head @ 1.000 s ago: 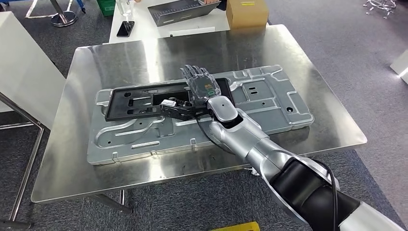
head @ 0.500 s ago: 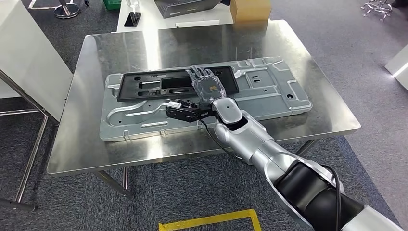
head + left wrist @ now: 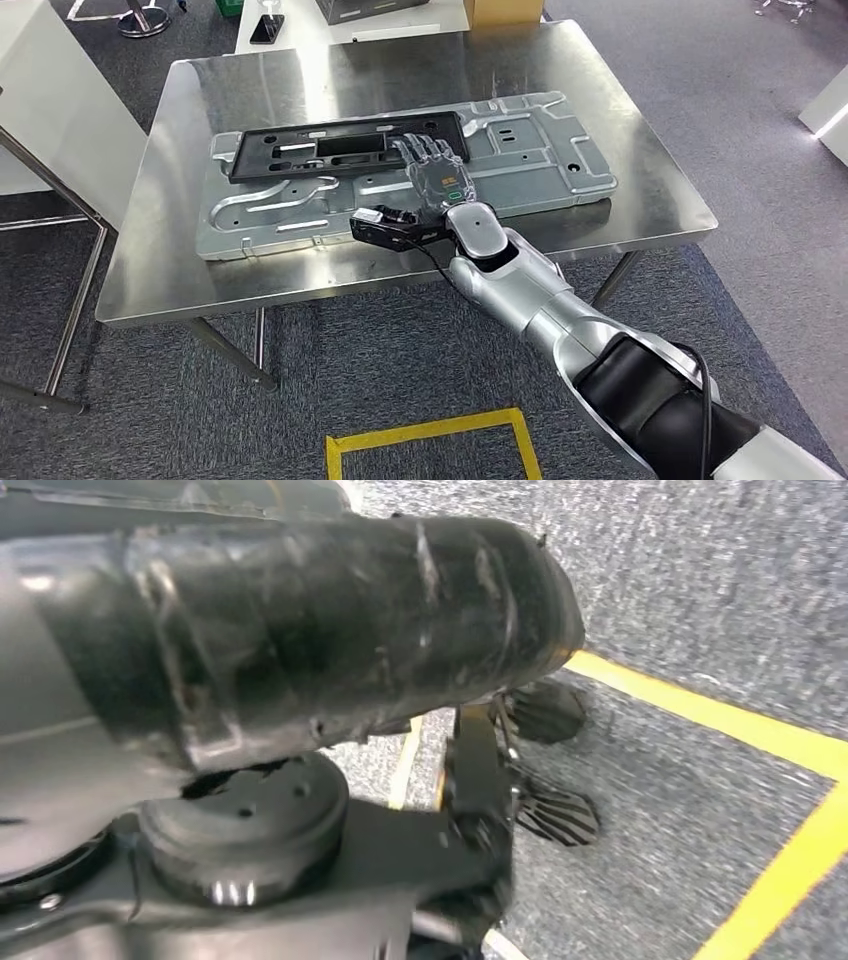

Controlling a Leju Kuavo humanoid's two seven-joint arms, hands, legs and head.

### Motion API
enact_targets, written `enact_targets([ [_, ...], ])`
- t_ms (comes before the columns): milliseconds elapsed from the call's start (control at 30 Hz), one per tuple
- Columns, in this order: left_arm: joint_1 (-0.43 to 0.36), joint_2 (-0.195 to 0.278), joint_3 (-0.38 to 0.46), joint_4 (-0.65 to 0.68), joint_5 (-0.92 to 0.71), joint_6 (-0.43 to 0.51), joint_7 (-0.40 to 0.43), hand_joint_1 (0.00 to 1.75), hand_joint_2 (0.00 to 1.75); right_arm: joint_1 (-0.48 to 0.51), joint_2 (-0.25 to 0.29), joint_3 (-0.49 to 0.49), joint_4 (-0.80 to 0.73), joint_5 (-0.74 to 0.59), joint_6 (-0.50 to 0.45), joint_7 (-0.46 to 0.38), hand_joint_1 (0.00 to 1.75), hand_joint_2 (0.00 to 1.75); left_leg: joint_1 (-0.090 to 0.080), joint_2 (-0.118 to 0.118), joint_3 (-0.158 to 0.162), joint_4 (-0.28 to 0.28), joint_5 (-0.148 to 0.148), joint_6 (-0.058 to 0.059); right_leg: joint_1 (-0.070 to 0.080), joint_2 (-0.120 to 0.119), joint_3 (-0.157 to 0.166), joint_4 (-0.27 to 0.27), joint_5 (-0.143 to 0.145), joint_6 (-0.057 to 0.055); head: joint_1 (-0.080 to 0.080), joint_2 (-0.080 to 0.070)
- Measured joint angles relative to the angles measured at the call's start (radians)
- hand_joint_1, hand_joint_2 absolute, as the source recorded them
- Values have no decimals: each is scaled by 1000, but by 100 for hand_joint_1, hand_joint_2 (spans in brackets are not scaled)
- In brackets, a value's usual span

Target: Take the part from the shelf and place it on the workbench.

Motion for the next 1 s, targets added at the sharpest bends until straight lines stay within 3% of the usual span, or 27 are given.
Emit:
enact_targets([
  [67,-3,0,0,0,-1,1,-1,0,0,0,-3,-1,-5,0,-2,3,0,0,-6,-1,90,-134,-17,10,1,-1,-13,2,17,8,1,0],
  [100,-4,0,0,0,-1,1,-1,0,0,0,-5,-1,-7,0,-3,4,0,0,-9,-2,110,-168,-27,14,0,-1,-15,-1,26,14,1,0],
  [167,-5,0,0,0,-1,1,-1,0,0,1,-8,-1,-9,1,-4,4,0,0,-10,-1,109,-183,-12,25,-1,-1,-16,-7,41,25,0,0],
  [200,-5,0,-1,0,-1,1,-1,0,0,2,-9,-1,-9,1,-4,4,0,0,-9,1,104,-189,-2,31,-2,0,-21,-2,32,30,-1,0],
  [233,-6,-1,-1,0,-1,1,-1,0,0,3,-12,-1,-9,1,-4,4,0,0,-6,4,95,-193,10,40,-2,0,-32,22,1,34,1,0],
  [267,-6,-1,-1,0,-1,1,-1,0,0,3,-14,-1,-9,1,-4,4,0,0,-5,6,82,-195,23,47,-3,0,-47,67,-47,38,2,0],
  [333,-6,-1,-1,0,-1,1,-1,0,0,5,-17,-1,-9,1,-5,4,0,0,-7,8,50,-193,47,55,-6,-1,-82,197,-147,45,4,0],
  [367,-6,-1,-1,0,-1,1,-1,0,0,6,-18,-1,-9,1,-5,4,0,0,-7,9,33,-190,59,55,-8,-1,-91,256,-166,48,4,0],
  [400,-6,-1,-1,0,-1,1,-1,0,0,8,-19,-1,-9,1,-5,4,0,0,-7,9,16,-187,70,53,-10,-1,-88,291,-161,51,4,0],
  [433,-6,-2,-1,0,-1,1,-1,0,0,10,-19,-1,-9,1,-5,4,0,0,-7,9,-3,-182,80,51,-13,-1,-70,297,-137,53,4,0],
  [467,-6,-2,-1,0,-1,1,-1,0,0,10,-19,-1,-9,1,-5,4,0,0,-7,8,-21,-176,89,48,-16,-1,-34,267,-107,55,4,0],
  [500,-5,-2,-1,0,-1,1,-1,0,0,10,-19,-1,-10,1,-5,5,0,0,-7,8,-38,-167,97,43,-19,-1,16,206,-96,56,4,0],
  [567,-5,-3,-1,0,-1,1,-1,0,0,9,-19,-1,-14,1,-6,4,0,0,-7,6,-63,-151,110,32,-18,2,108,73,-114,52,3,0],
  [633,-4,-3,-1,0,-1,1,-1,0,0,8,-20,-1,-18,1,-7,5,0,0,-5,5,-73,-147,126,18,-9,5,136,17,-132,43,5,0],
  [700,-1,-4,-1,0,-1,1,-1,0,0,8,-20,-1,-19,1,-7,5,0,0,0,3,-82,-146,129,5,-9,3,120,14,-112,29,8,0],
  [733,1,-5,-1,1,-1,1,-1,0,0,7,-19,-1,-20,1,-7,5,0,0,2,2,-93,-131,105,-1,-10,2,109,12,-99,19,6,0],
  [767,2,-6,-1,1,-1,1,0,0,0,7,-19,-1,-21,1,-7,5,0,0,4,2,-106,-98,62,-5,-12,1,95,10,-85,12,4,0],
  [833,1,-8,-1,1,-1,1,0,0,0,6,-19,-1,-23,1,-7,5,0,0,6,2,-136,21,-43,-11,-10,1,64,9,-58,4,0,0],
  [867,0,-8,-1,1,-1,1,0,0,0,7,-19,-1,-23,1,-7,5,0,0,6,2,-144,84,-73,-13,-9,0,48,10,-45,4,0,0],
  [900,0,-9,-1,1,-1,1,0,0,0,7,-19,-1,-23,1,-7,5,0,0,6,2,-144,130,-76,-13,-7,0,31,10,-32,4,0,0],
  [933,0,-9,-1,1,-1,1,0,0,0,8,-19,-1,-23,1,-7,5,0,0,5,2,-130,149,-58,-11,-6,0,14,11,-19,4,0,0],
  [1000,-1,-9,-1,1,-1,1,0,0,0,9,-19,-1,-23,1,-7,5,0,0,3,2,-56,92,-2,-4,-4,0,-18,11,6,6,0,0],
])
